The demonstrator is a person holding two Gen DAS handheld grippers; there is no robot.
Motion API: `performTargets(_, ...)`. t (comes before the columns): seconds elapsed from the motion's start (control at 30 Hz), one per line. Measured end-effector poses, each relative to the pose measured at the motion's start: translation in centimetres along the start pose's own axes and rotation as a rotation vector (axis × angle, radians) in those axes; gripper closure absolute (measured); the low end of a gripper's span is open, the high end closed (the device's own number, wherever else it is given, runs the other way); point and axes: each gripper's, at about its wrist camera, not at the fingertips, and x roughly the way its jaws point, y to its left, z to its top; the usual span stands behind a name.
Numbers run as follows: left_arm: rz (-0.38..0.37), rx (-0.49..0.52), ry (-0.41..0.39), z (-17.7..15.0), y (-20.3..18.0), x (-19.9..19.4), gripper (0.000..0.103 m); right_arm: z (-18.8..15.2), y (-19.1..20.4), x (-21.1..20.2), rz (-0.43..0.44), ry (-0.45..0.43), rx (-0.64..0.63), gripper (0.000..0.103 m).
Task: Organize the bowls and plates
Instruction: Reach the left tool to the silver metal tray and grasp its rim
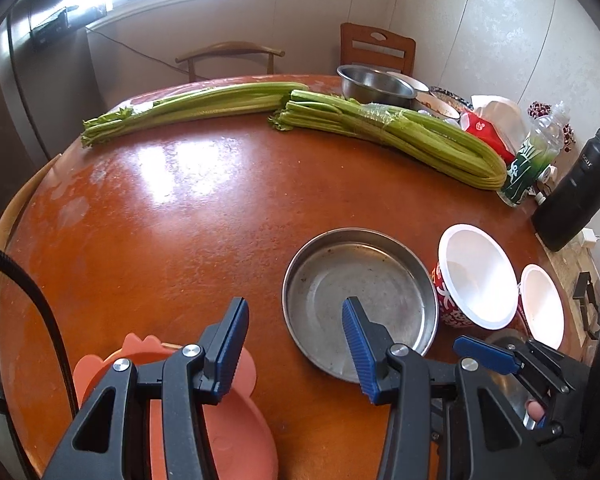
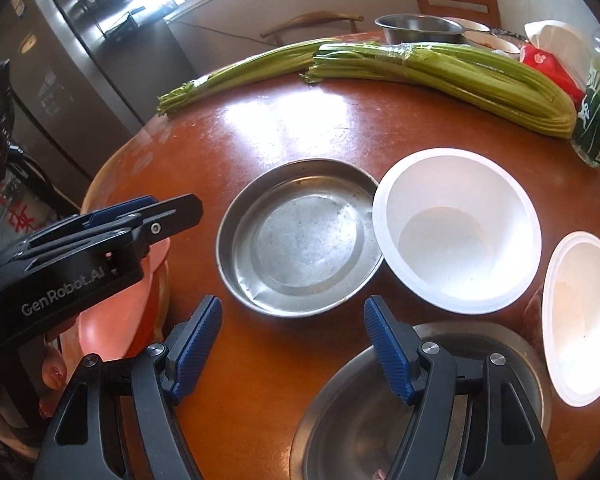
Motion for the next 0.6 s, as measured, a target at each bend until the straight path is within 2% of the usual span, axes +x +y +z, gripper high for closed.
performTargets(0.13, -0.041, -0.005, 0.041, 0.9, 0.2, 1.8, 0.055, 0.6, -0.2, 1.0, 0.001, 0.035, 0.019, 0.028)
performTargets(0.6, -0.062, -0.012, 0.124, 1.8, 0.3, 6.2, 0.055, 2.3, -0.6, 3.9, -0.070, 0.083, 0.055, 0.028)
